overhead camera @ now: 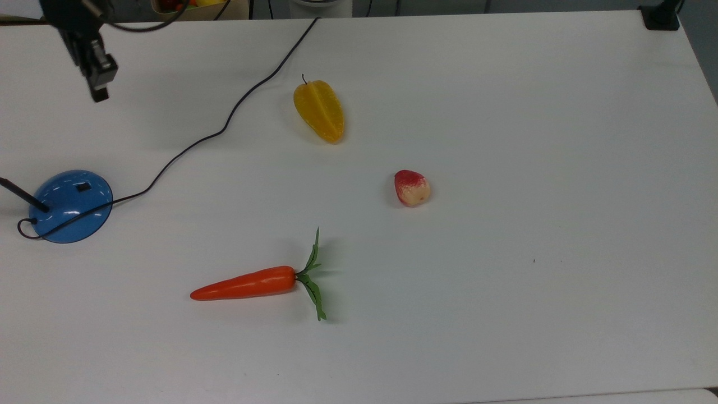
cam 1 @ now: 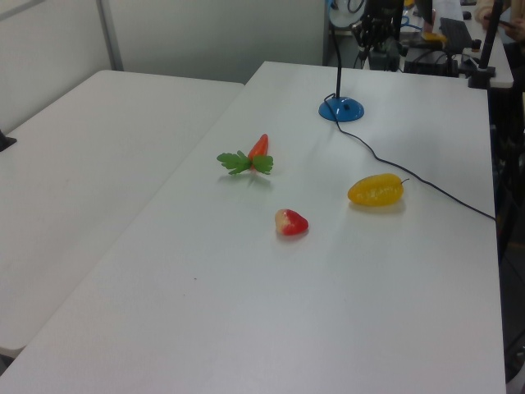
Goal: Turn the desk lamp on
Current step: 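Move the gripper over the blue lamp base and lower it toward the switch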
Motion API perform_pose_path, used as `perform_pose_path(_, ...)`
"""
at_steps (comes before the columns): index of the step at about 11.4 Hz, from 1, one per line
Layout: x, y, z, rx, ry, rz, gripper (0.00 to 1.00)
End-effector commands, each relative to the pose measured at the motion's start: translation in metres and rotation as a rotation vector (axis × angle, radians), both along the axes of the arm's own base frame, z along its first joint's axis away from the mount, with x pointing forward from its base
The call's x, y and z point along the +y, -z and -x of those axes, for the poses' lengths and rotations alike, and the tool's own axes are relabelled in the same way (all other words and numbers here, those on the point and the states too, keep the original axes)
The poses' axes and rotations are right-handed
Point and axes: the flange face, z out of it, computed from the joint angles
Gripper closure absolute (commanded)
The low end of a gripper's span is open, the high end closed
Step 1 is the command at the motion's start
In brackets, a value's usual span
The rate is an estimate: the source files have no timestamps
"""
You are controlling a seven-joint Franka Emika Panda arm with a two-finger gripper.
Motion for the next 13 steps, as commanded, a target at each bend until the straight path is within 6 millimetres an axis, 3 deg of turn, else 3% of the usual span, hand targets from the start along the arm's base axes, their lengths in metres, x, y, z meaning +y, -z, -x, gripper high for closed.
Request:
perform_pose_path(1, -0.025, 0.022, -0.009, -0.04, 0.066, 0.029, 1.0)
perform_pose_path(3, -0.036, 0.045, -0.018, -0.055, 0.08, 0.054, 1.0)
perform_pose_path(6, -0.057, 0.062, -0.022, -0.076, 0.111, 0.083, 1.0)
perform_pose_path(8, -0.061, 0.087, -0.034, -0.069, 0.109, 0.106, 1.0)
perform_pose_path(13, -0.093, 0.16, -0.047, -0.062, 0.129, 0.171, 1.0)
